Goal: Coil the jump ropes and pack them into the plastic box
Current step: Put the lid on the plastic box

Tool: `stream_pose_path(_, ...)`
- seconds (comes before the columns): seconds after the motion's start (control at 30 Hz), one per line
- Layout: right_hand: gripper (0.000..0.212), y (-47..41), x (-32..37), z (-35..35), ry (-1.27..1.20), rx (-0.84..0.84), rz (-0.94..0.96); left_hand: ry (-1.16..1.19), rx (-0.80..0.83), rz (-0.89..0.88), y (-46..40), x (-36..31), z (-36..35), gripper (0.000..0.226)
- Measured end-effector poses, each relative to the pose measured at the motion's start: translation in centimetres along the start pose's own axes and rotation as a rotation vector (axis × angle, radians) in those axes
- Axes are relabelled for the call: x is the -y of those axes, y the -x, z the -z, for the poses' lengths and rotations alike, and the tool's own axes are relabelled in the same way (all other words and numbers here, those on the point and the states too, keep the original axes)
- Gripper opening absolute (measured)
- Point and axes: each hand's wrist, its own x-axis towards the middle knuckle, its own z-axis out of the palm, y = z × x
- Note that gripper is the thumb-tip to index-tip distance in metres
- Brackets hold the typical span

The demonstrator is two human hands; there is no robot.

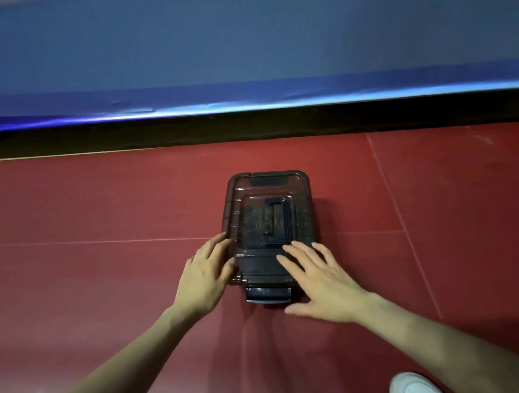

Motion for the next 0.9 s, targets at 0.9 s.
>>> stream_pose_path(0.9,0.066,-1.2,-0.1,-0.3,-0.285,-0.199,-0.111,0.153,-0.028,0.053,-1.4,-0.6,1.3,0.021)
